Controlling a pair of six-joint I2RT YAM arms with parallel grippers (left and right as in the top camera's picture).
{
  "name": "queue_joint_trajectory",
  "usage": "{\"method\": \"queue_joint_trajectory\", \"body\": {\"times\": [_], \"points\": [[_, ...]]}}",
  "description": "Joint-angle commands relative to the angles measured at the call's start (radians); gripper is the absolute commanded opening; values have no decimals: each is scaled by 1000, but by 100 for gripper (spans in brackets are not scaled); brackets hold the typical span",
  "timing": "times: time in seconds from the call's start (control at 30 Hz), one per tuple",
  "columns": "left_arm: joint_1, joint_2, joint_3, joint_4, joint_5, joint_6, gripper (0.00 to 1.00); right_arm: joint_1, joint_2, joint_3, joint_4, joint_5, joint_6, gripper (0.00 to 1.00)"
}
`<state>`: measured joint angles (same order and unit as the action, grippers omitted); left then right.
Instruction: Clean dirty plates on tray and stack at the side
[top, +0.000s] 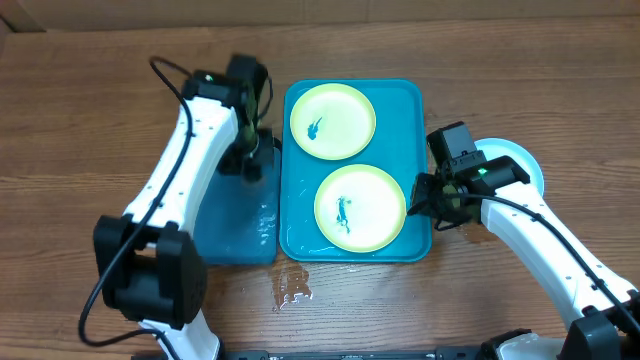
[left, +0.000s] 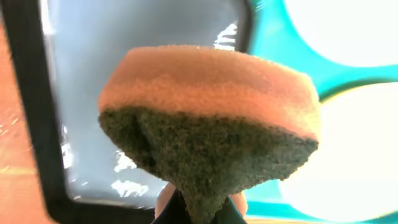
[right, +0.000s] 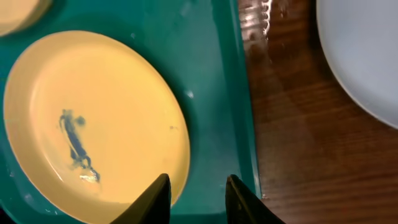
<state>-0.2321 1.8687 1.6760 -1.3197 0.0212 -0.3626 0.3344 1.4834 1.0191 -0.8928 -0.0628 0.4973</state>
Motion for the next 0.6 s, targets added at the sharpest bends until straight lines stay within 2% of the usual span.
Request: {"method": "queue_joint_trajectory", "body": {"times": [0.0,0.1,0.23,0.3,0.4,0.57], "points": [[-45,-27,43,29,192,4,4,-5,23,14,38,9,-8,31],[-96,-19,29,82,263,-1,4,-5,63,14,55,9,-9,31],[-196,3,-14,173,253,-19,4,-5,154,14,74,9,-32,30],[-245,21,-37,193,190,-85,4,-5,204,14,85,8,-34,27],[-283,39,-66,218,149,-134,4,-5,256,14,106,-37,-58,16],[-295,101,-97,229,152,-158,4,-3,302,14,142,-102,-109,15]]}}
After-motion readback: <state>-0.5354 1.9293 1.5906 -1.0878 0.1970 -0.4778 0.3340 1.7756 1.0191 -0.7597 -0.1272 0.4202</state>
